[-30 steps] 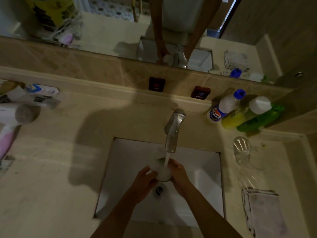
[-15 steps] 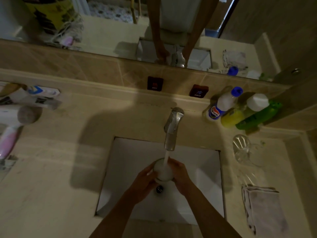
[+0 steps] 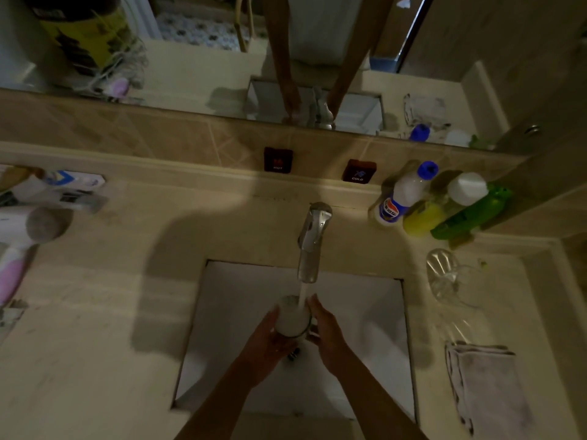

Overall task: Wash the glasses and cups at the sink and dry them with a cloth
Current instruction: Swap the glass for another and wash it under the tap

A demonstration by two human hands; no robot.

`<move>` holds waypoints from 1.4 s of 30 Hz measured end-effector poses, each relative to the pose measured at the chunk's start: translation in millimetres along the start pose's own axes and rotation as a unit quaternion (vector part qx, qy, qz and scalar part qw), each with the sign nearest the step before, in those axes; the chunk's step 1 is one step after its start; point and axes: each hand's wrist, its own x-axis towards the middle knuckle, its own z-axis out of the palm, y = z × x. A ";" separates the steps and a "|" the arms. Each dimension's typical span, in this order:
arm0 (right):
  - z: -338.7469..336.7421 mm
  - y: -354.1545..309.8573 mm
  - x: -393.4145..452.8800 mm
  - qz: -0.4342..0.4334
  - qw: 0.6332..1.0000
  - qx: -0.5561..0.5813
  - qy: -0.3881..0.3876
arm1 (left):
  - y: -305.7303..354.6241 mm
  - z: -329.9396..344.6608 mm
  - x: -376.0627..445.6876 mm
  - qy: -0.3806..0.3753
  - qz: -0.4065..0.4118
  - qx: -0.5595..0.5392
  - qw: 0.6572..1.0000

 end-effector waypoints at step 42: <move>27.6 -14.6 18.9 0.023 0.977 -0.191 0.090 | -20.8 27.4 43.7 0.078 0.014 -0.029 0.996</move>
